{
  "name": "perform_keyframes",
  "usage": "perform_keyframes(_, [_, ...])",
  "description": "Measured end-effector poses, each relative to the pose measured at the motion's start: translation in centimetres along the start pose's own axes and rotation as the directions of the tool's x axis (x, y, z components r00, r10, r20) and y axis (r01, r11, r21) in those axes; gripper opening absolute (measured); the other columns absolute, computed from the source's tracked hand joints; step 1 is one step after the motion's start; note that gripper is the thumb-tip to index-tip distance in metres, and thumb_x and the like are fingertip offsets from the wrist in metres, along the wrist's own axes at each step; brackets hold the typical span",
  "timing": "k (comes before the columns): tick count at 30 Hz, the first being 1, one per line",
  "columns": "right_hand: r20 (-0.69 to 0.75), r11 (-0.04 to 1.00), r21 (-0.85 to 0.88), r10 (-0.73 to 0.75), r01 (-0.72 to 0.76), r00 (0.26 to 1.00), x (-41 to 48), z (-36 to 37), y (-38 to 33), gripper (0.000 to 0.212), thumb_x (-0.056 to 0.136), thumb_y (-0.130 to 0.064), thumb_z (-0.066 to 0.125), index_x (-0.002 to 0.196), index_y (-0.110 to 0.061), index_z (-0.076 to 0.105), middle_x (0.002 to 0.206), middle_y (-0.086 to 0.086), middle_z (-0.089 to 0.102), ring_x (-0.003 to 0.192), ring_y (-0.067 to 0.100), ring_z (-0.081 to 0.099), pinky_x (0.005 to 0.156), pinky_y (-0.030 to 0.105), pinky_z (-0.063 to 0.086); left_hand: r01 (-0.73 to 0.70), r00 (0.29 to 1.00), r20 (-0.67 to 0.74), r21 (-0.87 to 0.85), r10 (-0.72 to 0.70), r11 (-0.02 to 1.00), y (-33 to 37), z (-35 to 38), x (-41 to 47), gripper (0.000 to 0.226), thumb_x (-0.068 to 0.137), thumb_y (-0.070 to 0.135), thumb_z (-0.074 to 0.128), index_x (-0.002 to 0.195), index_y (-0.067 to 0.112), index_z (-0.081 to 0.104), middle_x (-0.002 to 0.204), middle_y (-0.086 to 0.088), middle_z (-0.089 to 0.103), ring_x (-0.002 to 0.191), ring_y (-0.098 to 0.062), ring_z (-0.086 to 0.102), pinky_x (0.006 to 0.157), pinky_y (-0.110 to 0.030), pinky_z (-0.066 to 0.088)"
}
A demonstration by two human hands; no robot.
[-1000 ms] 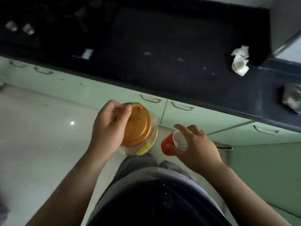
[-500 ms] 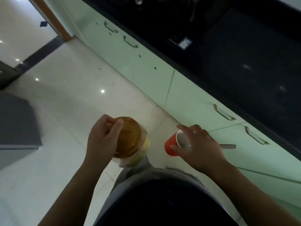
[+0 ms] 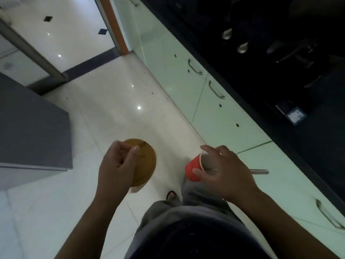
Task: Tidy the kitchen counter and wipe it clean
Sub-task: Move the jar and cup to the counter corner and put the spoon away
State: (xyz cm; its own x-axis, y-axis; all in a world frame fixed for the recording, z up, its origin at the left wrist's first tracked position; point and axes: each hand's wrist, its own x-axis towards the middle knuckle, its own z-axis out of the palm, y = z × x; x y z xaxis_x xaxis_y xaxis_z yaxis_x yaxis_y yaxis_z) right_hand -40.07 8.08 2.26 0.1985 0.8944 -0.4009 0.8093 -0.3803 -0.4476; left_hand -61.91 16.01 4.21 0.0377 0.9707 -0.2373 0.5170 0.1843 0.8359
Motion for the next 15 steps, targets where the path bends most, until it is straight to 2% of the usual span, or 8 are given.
perform_keyframes(3, [0.028, 1.000, -0.004, -0.018, 0.019, 0.999, 5.5, -1.2, -1.6, 0.067, 0.078, -0.062, 0.053, 0.136, -0.038, 0.029, 0.134, -0.003, 0.043, 0.118, 0.017, 0.043, 0.093, 0.034, 0.042, 0.051, 0.997, -0.050, 0.012, -0.050, 0.999, -0.1, -1.1, 5.5, 0.019, 0.087, 0.037, 0.058, 0.095, 0.020, 0.055, 0.092, 0.007, 0.057, 0.085, -0.015, 0.054, 0.062, -0.029, 0.046])
perform_keyframes(5, [0.038, 0.999, -0.018, -0.030, 0.031, 0.999, 9.8, -2.3, -2.7, 0.069, 0.079, -0.062, 0.053, 0.138, -0.036, 0.027, 0.137, -0.002, 0.041, 0.121, 0.018, 0.043, 0.096, 0.034, 0.041, 0.084, 0.994, -0.067, 0.014, -0.083, 0.996, 0.2, -1.1, 9.4, 0.014, 0.091, 0.030, 0.055, 0.097, 0.017, 0.055, 0.091, 0.008, 0.056, 0.086, -0.016, 0.054, 0.061, -0.028, 0.046])
perform_keyframes(7, [0.045, 0.999, -0.020, -0.049, 0.050, 0.998, 14.5, -3.7, -3.8, 0.070, 0.079, -0.061, 0.053, 0.138, -0.035, 0.027, 0.139, -0.001, 0.040, 0.123, 0.019, 0.042, 0.098, 0.035, 0.040, 0.094, 0.994, -0.061, 0.014, -0.093, 0.995, 1.3, -0.8, 13.2, 0.018, 0.090, 0.033, 0.056, 0.097, 0.016, 0.056, 0.092, 0.007, 0.057, 0.086, -0.018, 0.055, 0.060, -0.027, 0.046])
perform_keyframes(10, [0.033, 0.996, -0.030, -0.084, 0.085, 0.996, 21.5, -6.9, -5.6, 0.071, 0.079, -0.060, 0.055, 0.138, -0.035, 0.027, 0.139, 0.000, 0.040, 0.122, 0.020, 0.042, 0.094, 0.033, 0.040, 0.087, 0.996, -0.030, -0.013, -0.088, 0.996, 4.2, -0.1, 18.8, 0.034, 0.078, 0.047, 0.052, 0.095, 0.018, 0.056, 0.095, 0.004, 0.060, 0.085, -0.018, 0.057, 0.058, -0.029, 0.049])
perform_keyframes(15, [0.044, 0.991, -0.025, -0.130, 0.131, 0.991, 30.9, -11.4, -8.3, 0.071, 0.079, -0.059, 0.056, 0.139, -0.034, 0.026, 0.139, -0.001, 0.038, 0.123, 0.020, 0.041, 0.094, 0.033, 0.040, 0.001, 0.999, -0.043, -0.056, -0.004, 0.998, 9.6, 0.7, 28.2, 0.033, 0.076, 0.047, 0.048, 0.092, 0.019, 0.055, 0.100, -0.006, 0.063, 0.088, -0.022, 0.061, 0.061, -0.032, 0.053])
